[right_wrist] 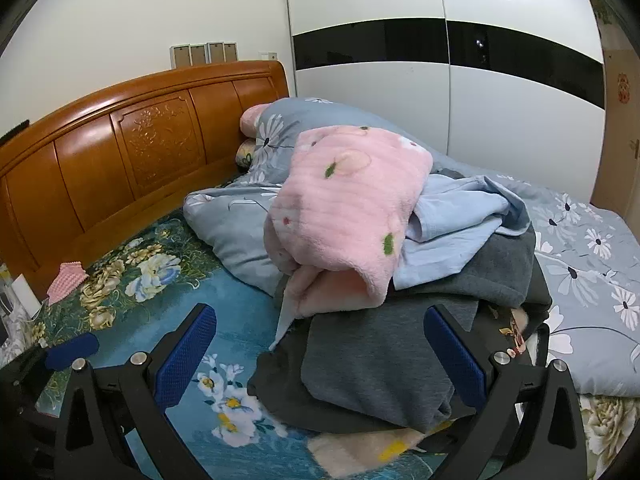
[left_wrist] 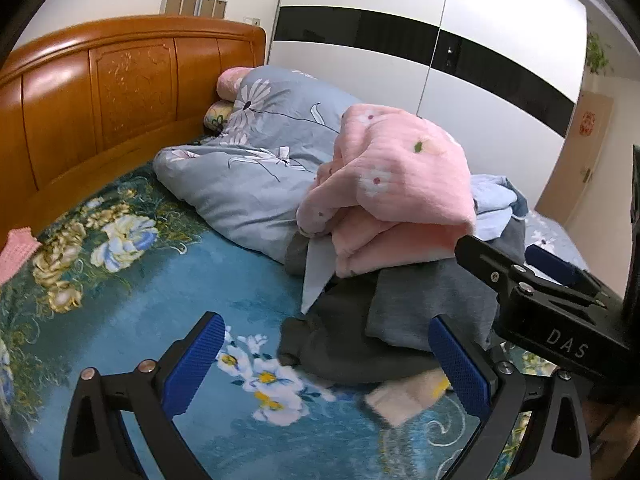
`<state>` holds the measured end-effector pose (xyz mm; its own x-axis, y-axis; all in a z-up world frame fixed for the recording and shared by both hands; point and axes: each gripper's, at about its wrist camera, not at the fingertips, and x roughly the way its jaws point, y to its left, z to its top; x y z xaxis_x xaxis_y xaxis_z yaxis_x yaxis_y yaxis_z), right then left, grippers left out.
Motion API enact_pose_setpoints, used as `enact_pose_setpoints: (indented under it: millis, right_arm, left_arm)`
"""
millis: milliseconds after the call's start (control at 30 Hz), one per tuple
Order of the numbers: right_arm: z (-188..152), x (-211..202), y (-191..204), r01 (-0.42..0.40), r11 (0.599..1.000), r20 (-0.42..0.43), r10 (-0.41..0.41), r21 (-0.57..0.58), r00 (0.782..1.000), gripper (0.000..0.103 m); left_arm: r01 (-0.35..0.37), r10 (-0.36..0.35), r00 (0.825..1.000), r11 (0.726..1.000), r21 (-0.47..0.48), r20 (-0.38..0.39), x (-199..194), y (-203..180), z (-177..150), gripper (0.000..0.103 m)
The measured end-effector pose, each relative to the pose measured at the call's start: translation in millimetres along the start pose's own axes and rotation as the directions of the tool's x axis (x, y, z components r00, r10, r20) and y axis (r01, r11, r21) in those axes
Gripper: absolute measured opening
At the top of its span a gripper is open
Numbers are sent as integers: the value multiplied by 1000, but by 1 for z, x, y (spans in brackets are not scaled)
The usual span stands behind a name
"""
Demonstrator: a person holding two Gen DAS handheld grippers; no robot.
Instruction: Fold clothes
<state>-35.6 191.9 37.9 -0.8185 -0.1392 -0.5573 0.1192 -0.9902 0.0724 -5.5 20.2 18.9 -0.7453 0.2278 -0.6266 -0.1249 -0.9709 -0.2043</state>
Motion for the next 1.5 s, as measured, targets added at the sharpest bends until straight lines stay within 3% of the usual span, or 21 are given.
enact_pose_setpoints:
  millis: [367,900,1167,1500]
  right_arm:
    - [-3,2,10,-6,999,-19,5,-44,1000,103]
    - [1,14,23,2,999,-68,-6,-50,998,103]
    - [3,16,36,17,996,-70,-23,-89,997,103]
    - [15,28,57,119,977,-36,-127,-177,991,103]
  left_arm:
    - [-23,22,1000,1000,-1,-12,1,5,-1,103]
    - [-41,40,999,996,-74,-20,5,26,-4,103]
    - [-6,3,1000,992,-129,-19,2,40,-7,103]
    - [-13,11,1000,992,-125,-18,-6,65,-14,103]
